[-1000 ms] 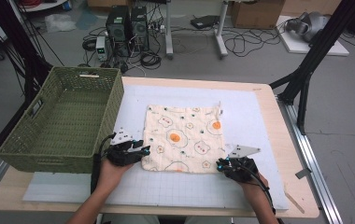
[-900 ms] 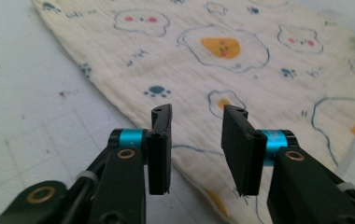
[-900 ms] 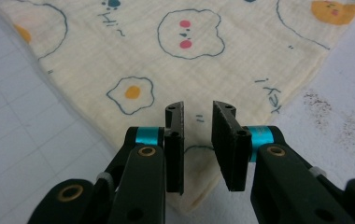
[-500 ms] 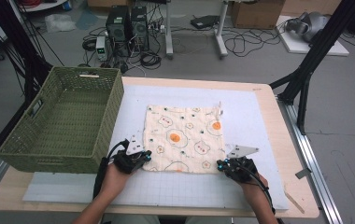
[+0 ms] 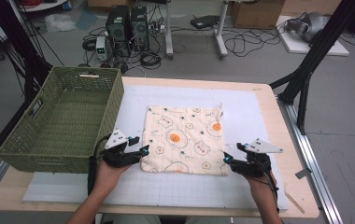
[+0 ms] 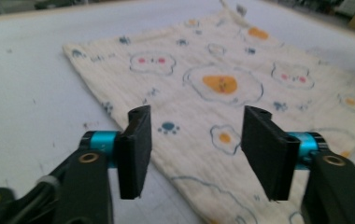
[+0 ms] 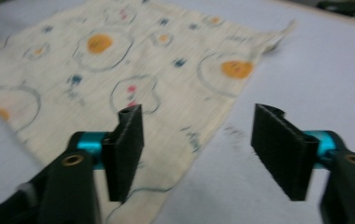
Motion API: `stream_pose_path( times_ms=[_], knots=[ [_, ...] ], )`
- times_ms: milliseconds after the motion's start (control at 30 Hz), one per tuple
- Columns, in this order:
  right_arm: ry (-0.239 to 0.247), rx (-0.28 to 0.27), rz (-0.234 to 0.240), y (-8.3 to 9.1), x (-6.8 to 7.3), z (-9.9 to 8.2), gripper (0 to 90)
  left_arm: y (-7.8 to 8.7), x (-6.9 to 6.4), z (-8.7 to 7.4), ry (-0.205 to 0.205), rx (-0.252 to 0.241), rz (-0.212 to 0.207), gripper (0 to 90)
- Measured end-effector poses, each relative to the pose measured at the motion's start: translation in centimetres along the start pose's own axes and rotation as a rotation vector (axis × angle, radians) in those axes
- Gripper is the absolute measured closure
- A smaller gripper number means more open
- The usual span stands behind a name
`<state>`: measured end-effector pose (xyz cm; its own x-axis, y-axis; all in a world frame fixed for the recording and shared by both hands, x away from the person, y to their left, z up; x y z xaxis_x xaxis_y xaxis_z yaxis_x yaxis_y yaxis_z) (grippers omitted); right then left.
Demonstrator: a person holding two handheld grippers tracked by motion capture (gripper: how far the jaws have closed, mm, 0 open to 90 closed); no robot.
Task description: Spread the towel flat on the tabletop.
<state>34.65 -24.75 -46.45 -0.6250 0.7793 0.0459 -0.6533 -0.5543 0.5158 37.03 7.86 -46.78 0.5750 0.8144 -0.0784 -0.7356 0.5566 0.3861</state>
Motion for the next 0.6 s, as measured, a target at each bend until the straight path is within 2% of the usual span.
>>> stream_pose_path(
  times_ms=[67, 133, 233, 367, 433, 600],
  knots=[
    [-0.018, -0.038, -0.043, 0.9, -0.9, 0.6, 24.6, 0.3, 0.2, 0.7, 0.036, -0.04, -0.014, 36.8],
    [-0.016, -0.058, -0.088, 1.6, -1.7, 0.8, 19.6, 0.3, 0.3, 1.0, 0.067, -0.053, -0.019, 30.2],
    [-0.037, -0.07, -0.11, 2.1, -2.6, 0.8, 13.5, 0.1, 0.6, 1.1, 0.061, -0.058, 0.005, 19.4],
    [-0.068, -0.069, -0.119, 2.3, -3.3, 0.6, 12.1, 0.3, 0.4, 1.2, 0.051, -0.069, -0.012, 19.4],
    [-0.058, -0.057, -0.129, 2.3, -3.5, 0.4, 12.1, 0.4, 0.4, 1.3, 0.046, -0.072, -0.009, 20.3],
    [-0.061, -0.051, -0.116, 2.1, -3.3, 0.3, 11.9, 0.4, 0.6, 1.0, 0.042, -0.059, 0.0, 21.2]
  ],
)
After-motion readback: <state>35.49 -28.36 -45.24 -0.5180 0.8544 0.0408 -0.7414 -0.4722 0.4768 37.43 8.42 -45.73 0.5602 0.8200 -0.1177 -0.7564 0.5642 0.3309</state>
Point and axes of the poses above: each handheld gripper's, and its own axes: y roughly backward along the jaws, z roughly out of its top, x roughly to its left, the point moved 10 cm from there along -y, roughly forward along the jaws, and after that the axes turned 7 degrees about z, right-handed, at the moved point
